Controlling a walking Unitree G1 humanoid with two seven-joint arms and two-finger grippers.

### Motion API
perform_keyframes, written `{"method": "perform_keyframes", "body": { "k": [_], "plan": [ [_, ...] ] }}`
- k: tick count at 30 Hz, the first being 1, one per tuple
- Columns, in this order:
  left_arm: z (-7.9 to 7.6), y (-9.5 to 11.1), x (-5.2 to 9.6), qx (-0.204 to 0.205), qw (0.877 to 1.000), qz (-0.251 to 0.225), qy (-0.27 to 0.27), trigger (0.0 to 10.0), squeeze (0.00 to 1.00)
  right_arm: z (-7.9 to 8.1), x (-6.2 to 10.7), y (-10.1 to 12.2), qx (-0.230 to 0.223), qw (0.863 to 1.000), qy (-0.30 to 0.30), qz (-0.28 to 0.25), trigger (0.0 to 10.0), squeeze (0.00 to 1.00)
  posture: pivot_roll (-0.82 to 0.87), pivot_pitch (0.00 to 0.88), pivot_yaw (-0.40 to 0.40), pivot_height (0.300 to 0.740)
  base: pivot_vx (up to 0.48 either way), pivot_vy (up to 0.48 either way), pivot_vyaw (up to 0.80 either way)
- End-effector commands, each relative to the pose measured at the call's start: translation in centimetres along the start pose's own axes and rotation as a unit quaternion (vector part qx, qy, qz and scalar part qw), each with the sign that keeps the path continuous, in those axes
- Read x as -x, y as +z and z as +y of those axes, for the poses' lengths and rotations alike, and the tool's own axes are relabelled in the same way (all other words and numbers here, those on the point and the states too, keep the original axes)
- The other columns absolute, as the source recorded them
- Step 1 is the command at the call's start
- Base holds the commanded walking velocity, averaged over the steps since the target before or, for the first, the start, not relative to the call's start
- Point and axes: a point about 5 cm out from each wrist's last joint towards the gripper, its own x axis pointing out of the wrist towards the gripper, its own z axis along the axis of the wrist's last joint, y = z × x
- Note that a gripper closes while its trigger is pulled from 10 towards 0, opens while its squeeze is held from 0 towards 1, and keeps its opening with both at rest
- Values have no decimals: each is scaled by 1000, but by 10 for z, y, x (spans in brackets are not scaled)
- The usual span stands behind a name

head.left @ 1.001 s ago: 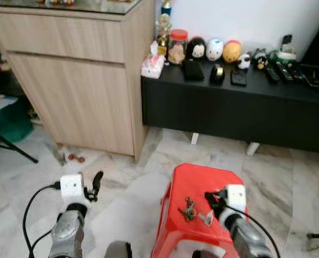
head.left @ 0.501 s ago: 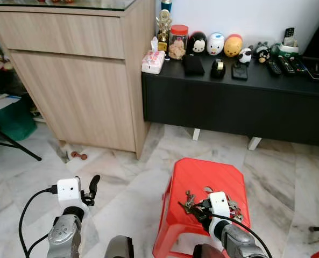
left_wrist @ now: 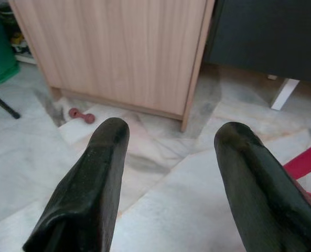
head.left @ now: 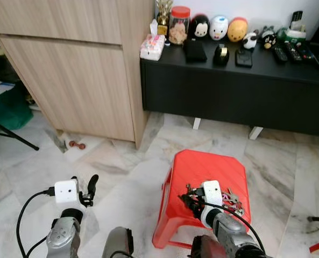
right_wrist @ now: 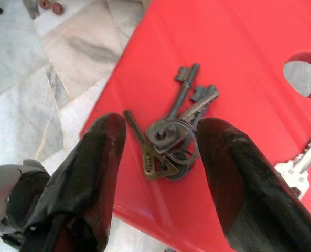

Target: Hang keys on a hook

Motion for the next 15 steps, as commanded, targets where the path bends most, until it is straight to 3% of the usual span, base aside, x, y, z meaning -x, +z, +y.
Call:
{"method": "perform_keyframes", "body": {
  "k": [1,10,15],
  "plan": [
    [-2,0,3,7,1000,1,0,10000,0,-2,1,-1,5,1000,1,8,10000,0,214,199,-80,619,0,0,0],
    [-3,15,15,8,999,-33,3,10000,0,-10,4,-3,0,1000,-27,0,10000,0,233,253,-103,619,0,0,0],
    [-4,21,16,17,999,-44,10,10000,0,-4,2,0,-10,1000,-12,-11,10000,0,240,283,-108,619,0,0,0]
  ]
}}
